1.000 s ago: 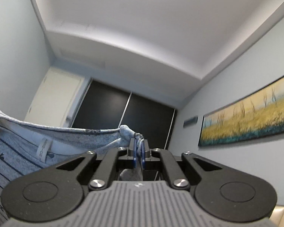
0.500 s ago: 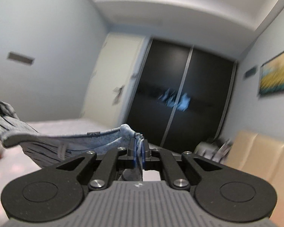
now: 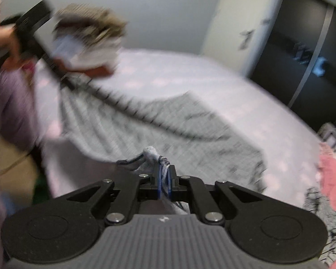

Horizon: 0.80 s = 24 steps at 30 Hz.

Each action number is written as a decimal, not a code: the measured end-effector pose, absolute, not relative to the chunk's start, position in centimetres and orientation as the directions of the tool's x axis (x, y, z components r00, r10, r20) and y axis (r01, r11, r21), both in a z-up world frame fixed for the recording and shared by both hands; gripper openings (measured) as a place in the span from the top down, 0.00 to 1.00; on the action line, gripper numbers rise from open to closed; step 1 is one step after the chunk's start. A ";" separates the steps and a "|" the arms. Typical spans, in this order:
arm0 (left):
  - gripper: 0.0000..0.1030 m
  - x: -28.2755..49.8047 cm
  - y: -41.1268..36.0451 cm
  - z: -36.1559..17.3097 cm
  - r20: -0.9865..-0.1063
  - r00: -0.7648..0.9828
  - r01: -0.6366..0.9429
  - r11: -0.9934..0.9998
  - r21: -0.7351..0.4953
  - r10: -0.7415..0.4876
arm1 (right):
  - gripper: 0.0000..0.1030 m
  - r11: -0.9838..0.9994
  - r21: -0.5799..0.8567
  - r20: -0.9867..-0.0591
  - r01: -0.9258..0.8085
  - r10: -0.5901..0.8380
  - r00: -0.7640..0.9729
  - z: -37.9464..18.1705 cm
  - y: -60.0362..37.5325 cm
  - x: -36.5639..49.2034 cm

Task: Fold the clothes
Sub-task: 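Lay the shirt flat on the bed with both grippers and open them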

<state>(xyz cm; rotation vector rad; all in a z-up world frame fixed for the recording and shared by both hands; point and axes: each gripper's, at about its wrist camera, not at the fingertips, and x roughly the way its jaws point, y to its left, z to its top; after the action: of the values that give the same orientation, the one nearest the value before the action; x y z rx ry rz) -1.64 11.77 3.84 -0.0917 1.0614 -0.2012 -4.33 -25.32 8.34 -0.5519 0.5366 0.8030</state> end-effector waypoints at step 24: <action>0.57 -0.4 10.2 0.7 -0.936 0.345 0.176 0.984 -0.012 -0.073 | 0.65 0.446 -0.184 -0.897 -0.876 0.288 0.335 -1.9 -23.1 -3.1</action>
<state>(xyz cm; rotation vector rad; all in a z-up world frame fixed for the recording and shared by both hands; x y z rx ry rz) -0.44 10.25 0.67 0.0963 1.2078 -0.1622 -3.13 -23.08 -1.94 -0.7664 0.9233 0.8648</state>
